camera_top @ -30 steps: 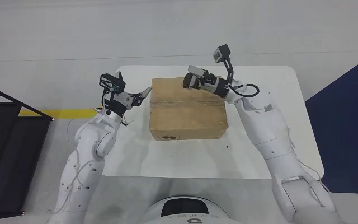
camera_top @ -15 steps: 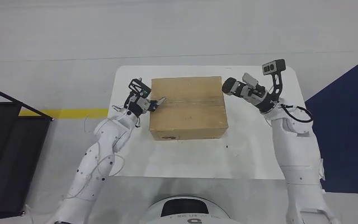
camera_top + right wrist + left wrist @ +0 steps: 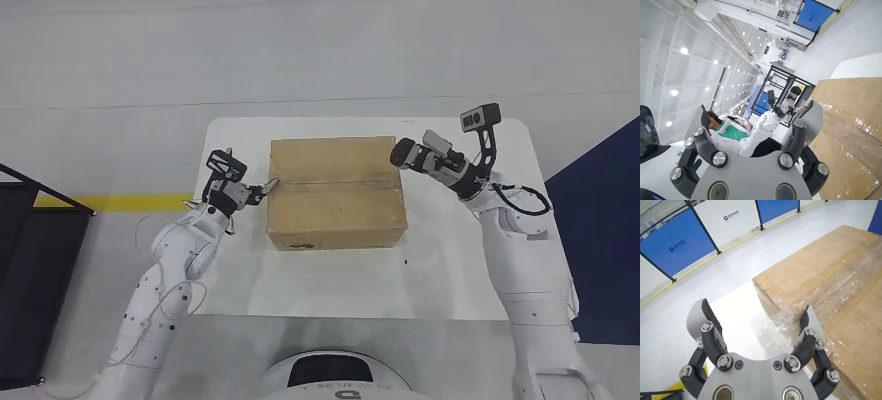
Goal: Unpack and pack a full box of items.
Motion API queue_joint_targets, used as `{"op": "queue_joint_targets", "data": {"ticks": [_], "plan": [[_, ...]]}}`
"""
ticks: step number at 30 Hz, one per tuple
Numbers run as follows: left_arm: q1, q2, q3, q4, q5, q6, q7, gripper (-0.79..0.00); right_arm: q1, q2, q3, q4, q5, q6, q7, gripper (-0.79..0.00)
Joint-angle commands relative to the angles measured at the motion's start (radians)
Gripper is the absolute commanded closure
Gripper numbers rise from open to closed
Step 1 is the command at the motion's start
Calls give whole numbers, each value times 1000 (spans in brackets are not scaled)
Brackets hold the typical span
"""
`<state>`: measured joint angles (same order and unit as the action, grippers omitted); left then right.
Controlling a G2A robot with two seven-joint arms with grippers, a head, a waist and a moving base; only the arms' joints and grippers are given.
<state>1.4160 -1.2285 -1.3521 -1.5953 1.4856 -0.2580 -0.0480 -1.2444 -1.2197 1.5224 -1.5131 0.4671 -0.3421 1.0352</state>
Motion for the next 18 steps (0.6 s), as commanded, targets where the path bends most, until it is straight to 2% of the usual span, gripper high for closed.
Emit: {"op": "queue_joint_targets", "data": {"ticks": [1, 9, 13, 18], "plan": [[3, 1, -11, -3, -15, 4, 2, -785, -4, 2, 0, -7, -1, -1, -3, -785], [8, -2, -36, -35, -125, 16, -5, -785, -31, 8, -2, -40, 1, -12, -16, -785], [-10, -8, 5, -40, -139, 26, -25, -785, -34, 10, -9, -47, 2, -13, -17, -785], [-65, -21, 77, 19, -98, 85, -54, -785, -28, 13, -18, -46, 4, -9, -16, -785]]}}
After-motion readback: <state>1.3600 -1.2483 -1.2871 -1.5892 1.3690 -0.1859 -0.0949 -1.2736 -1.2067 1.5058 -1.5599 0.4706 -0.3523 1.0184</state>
